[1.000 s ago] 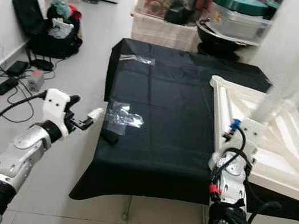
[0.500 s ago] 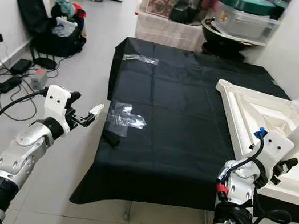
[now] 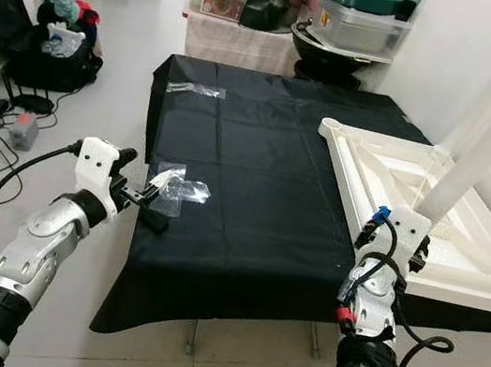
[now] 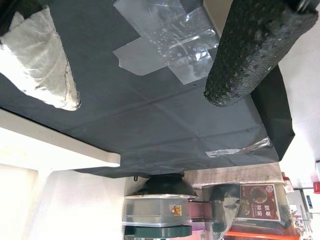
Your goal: Building children table
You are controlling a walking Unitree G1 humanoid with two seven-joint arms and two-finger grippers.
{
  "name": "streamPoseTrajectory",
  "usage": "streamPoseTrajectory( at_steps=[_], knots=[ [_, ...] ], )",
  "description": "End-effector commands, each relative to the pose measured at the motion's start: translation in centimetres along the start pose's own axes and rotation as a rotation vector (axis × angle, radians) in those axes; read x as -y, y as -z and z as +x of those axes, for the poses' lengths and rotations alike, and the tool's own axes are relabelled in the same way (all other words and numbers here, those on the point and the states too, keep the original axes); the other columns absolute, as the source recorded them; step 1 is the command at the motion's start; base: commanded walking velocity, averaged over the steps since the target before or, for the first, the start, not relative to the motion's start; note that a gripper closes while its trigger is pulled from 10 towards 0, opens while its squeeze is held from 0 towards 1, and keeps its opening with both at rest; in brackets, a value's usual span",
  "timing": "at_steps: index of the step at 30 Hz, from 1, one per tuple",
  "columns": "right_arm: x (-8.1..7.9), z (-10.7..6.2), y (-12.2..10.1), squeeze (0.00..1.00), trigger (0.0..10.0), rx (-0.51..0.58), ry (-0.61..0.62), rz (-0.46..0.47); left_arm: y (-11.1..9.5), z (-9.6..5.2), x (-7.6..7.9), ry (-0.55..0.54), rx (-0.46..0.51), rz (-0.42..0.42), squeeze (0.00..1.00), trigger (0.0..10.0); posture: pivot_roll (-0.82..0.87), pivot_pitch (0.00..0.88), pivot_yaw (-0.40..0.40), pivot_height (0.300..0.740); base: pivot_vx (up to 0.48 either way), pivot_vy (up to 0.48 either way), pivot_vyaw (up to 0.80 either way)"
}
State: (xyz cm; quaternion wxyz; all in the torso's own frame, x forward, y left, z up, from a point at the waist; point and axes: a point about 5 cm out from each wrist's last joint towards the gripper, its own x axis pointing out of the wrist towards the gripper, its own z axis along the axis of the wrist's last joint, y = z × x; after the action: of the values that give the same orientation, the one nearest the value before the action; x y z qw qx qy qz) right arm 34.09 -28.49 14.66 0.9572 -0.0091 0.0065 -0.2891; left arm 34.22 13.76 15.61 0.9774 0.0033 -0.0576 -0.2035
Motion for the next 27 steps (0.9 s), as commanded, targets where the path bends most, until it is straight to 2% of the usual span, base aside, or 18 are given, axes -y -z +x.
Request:
streamPoseTrajectory(
  at_steps=[1,2,4,5,6,7,9,10,14,18,23,24,25,26,27],
  knots=[
    [-0.4,0.1,-0.4,0.00,10.0,0.023,-0.039,0.001,0.2,-0.2,-0.2,-0.001,-0.015,-0.003,0.00,10.0,0.03,0.000,-0.088,0.740,0.000,0.000,0.00],
    [-0.4,0.3,-1.4,0.00,10.0,0.067,-0.138,0.030,0.2,-0.2,-0.3,0.000,-0.017,-0.002,0.00,10.0,0.02,0.000,-0.084,0.740,0.000,0.000,0.00],
    [-0.4,0.3,-1.4,0.00,10.0,0.067,-0.138,0.030,0.2,-0.2,-0.3,0.000,-0.017,-0.002,0.00,10.0,0.02,0.000,-0.084,0.740,0.000,0.000,0.00],
    [-0.3,0.4,-2.2,0.00,10.0,0.111,-0.265,0.015,0.2,-0.2,-0.4,0.002,-0.019,0.001,0.00,10.0,0.02,0.000,-0.079,0.740,0.000,0.000,0.00],
    [-0.3,0.4,-2.2,0.00,10.0,0.111,-0.265,0.015,0.2,-0.2,-0.4,0.002,-0.019,0.001,0.00,10.0,0.02,0.000,-0.079,0.740,0.000,0.000,0.00],
    [-0.1,0.5,-2.5,0.00,10.0,0.131,-0.401,-0.002,0.2,0.0,-0.4,0.004,-0.020,0.001,0.00,10.0,0.01,0.000,-0.078,0.740,0.000,0.000,0.00],
    [-0.1,0.5,-2.5,0.00,10.0,0.131,-0.401,-0.002,0.2,0.0,-0.4,0.004,-0.020,0.001,0.00,10.0,0.01,0.000,-0.078,0.740,0.000,0.000,0.00],
    [0.3,0.5,-2.1,0.00,0.0,0.105,-0.487,-0.025,0.2,0.2,-0.2,0.009,-0.019,0.000,0.00,10.0,0.02,0.000,-0.082,0.740,0.000,0.000,0.00],
    [0.5,0.3,-0.6,0.00,0.0,0.051,-0.573,-0.067,0.2,0.1,-0.1,0.016,-0.017,0.002,0.00,10.0,0.03,0.000,-0.084,0.740,0.000,0.000,0.00],
    [-0.4,-0.4,0.2,0.00,0.0,0.045,-0.614,-0.081,0.2,-0.1,-0.5,0.012,-0.023,0.008,0.00,10.0,0.03,0.000,-0.082,0.740,0.000,0.000,0.00],
    [-0.4,-0.3,0.6,0.00,0.0,0.038,-0.550,-0.160,0.2,0.1,-0.4,0.017,-0.023,0.012,0.00,10.0,0.03,0.000,-0.082,0.740,0.000,0.000,0.00],
    [1.0,0.6,1.2,0.00,0.0,-0.029,-0.311,-0.179,0.2,0.2,-0.3,0.018,-0.022,0.012,0.00,10.0,0.02,0.000,-0.074,0.740,0.000,0.000,0.00],
    [2.1,1.1,1.5,0.00,0.0,-0.077,-0.149,-0.193,0.1,0.3,-0.2,0.019,-0.020,0.011,0.00,10.0,0.02,0.000,-0.074,0.740,0.000,0.000,0.00],
    [2.1,1.1,1.5,0.00,0.0,-0.077,-0.149,-0.193,0.1,0.3,-0.2,0.019,-0.020,0.011,0.00,10.0,0.02,0.000,-0.074,0.740,0.000,0.000,0.00],
    [4.2,1.2,2.2,0.00,0.0,-0.128,0.130,-0.169,0.1,0.4,-0.1,0.019,-0.019,0.012,0.00,10.0,0.02,0.000,-0.074,0.740,0.000,0.000,0.00]
  ],
)
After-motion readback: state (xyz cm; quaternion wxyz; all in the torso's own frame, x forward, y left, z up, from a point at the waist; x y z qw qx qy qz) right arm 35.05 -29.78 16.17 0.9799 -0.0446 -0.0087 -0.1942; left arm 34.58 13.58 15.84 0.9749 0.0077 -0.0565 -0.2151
